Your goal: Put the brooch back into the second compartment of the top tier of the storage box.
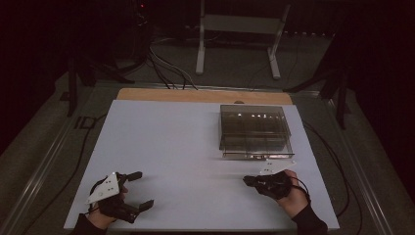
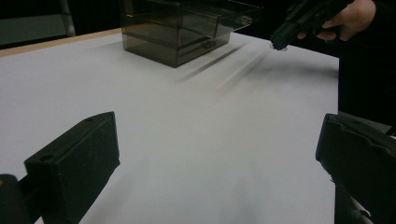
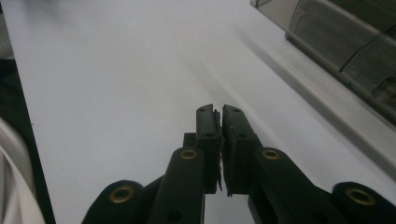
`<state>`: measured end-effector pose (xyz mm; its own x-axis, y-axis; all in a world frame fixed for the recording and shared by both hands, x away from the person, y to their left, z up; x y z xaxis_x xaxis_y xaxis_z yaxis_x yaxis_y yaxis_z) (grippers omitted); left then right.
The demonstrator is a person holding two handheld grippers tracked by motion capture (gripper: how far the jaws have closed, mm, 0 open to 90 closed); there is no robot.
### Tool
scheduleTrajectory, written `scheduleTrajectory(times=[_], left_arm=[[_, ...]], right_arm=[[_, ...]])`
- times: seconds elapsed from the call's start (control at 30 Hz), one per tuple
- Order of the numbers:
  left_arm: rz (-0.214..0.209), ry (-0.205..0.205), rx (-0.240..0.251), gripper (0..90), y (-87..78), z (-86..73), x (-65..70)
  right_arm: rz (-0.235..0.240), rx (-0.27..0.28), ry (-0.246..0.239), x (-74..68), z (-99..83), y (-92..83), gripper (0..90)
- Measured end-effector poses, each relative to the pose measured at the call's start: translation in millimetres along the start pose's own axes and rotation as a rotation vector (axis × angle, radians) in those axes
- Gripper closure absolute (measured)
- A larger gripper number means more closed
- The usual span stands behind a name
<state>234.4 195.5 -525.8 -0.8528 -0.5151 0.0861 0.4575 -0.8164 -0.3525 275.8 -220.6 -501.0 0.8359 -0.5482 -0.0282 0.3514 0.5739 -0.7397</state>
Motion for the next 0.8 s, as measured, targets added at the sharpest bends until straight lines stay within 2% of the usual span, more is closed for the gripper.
scheduleTrajectory(times=[0.47,0.8], left_arm=[[-0.002,0.000,0.001,0.6,-0.7,0.2,0.1],[-0.004,-0.005,0.001,0.6,-0.7,0.0,0.3]], right_arm=[[-0.020,0.001,-0.014,0.4,10.1,-7.4,86.2],[-0.029,0.022,-0.022,2.5,20.0,-15.2,86.2]])
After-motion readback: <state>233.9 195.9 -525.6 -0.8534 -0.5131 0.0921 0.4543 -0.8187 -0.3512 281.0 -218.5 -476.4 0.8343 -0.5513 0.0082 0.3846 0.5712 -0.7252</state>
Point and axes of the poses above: each handheld gripper's, and its own axes: y roughly forward along the jaws, z roughly out of its top, x roughly to its right, the point moved 4 cm from there along y, roughly forward along the jaws, and after that the axes turned 4 degrees about -x, right-handed, at the moved point
